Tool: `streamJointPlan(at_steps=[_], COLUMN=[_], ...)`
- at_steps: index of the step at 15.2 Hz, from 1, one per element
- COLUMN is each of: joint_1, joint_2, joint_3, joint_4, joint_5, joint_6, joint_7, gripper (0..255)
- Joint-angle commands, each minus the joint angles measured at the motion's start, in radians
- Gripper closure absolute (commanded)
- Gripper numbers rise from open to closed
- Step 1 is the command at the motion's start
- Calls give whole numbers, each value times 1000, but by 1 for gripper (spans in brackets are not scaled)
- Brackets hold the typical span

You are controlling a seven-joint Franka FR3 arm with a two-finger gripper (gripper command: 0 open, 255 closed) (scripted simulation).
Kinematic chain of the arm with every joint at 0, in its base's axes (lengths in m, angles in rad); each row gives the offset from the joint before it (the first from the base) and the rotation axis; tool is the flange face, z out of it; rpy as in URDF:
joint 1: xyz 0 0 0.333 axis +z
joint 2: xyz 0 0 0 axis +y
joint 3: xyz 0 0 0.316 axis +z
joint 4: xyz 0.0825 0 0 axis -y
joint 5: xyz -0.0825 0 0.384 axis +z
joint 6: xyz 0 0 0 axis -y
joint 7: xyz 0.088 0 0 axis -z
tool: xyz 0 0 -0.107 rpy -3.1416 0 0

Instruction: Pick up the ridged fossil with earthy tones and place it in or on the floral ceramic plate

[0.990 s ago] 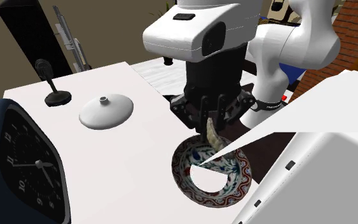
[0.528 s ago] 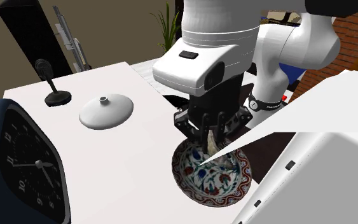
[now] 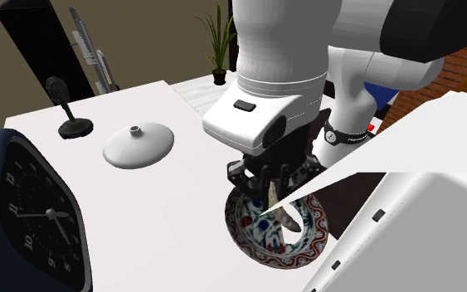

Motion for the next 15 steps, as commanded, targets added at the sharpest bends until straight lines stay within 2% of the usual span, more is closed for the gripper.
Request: streamJointPlan(at_steps=[1, 4, 5, 10, 14, 15], joint_1=[0, 0, 0, 0, -6, -6], joint_2=[0, 0, 0, 0, -61, -61], joint_3=[0, 0, 0, 0, -6, -6], joint_4=[-1, -1, -1, -1, 75, 75], joint_5=[0, 0, 0, 0, -11, -11], joint_6=[2, 2, 2, 2, -136, -136], joint_7=[0, 0, 0, 0, 6, 6], gripper=[255, 255, 0, 0, 0, 0])
